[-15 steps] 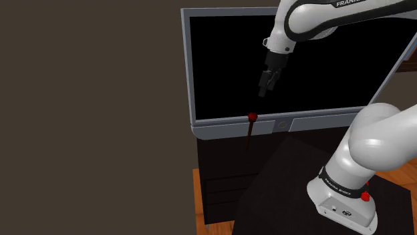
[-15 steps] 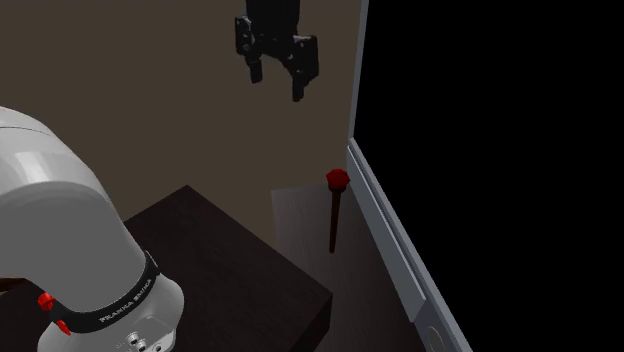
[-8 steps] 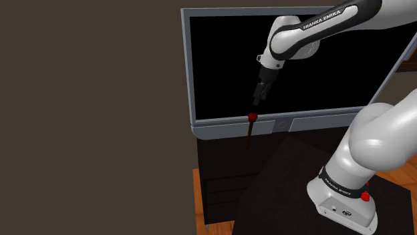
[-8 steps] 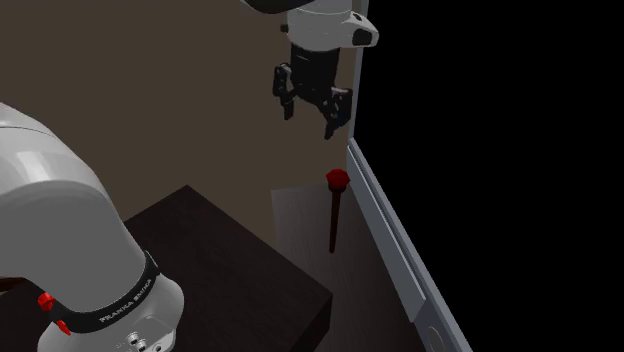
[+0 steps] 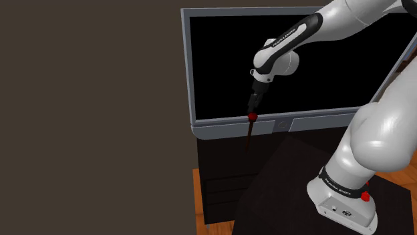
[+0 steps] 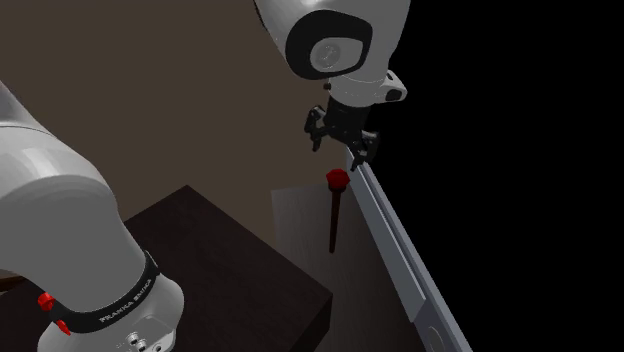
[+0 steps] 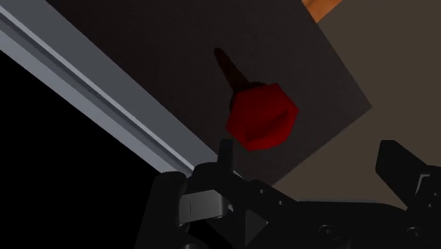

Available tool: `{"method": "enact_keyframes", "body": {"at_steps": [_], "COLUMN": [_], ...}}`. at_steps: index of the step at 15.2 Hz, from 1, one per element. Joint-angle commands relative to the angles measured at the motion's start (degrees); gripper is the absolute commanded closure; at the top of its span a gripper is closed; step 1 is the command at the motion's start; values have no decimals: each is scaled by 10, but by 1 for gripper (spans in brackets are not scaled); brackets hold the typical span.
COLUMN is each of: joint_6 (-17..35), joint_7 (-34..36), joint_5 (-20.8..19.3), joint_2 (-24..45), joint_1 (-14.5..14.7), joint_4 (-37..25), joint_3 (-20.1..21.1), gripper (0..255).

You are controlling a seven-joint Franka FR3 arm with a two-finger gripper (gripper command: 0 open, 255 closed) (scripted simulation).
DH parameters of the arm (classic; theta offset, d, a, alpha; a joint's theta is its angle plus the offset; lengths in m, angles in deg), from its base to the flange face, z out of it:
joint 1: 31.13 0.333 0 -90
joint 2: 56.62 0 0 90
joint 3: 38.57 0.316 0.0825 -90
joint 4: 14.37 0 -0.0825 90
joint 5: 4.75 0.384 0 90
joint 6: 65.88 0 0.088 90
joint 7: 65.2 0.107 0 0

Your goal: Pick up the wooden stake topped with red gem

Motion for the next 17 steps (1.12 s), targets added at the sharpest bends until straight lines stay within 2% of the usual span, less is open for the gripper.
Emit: {"method": "enact_keyframes", "body": {"at_steps": [1,8,10,11,17], "joint_6": [17,63,67,68,68], "joint_7": [-53,-104,-109,-110,-110], "joint_5": [42,102,107,108,108], "joint_2": [47,102,107,107,107], "joint_1": [5,7,7,6,6], "joint_4": [-17,-12,-12,-11,-11], "joint_3": [-13,-8,-7,-7,-7], "gripper": [0,0,0,255,255]}}
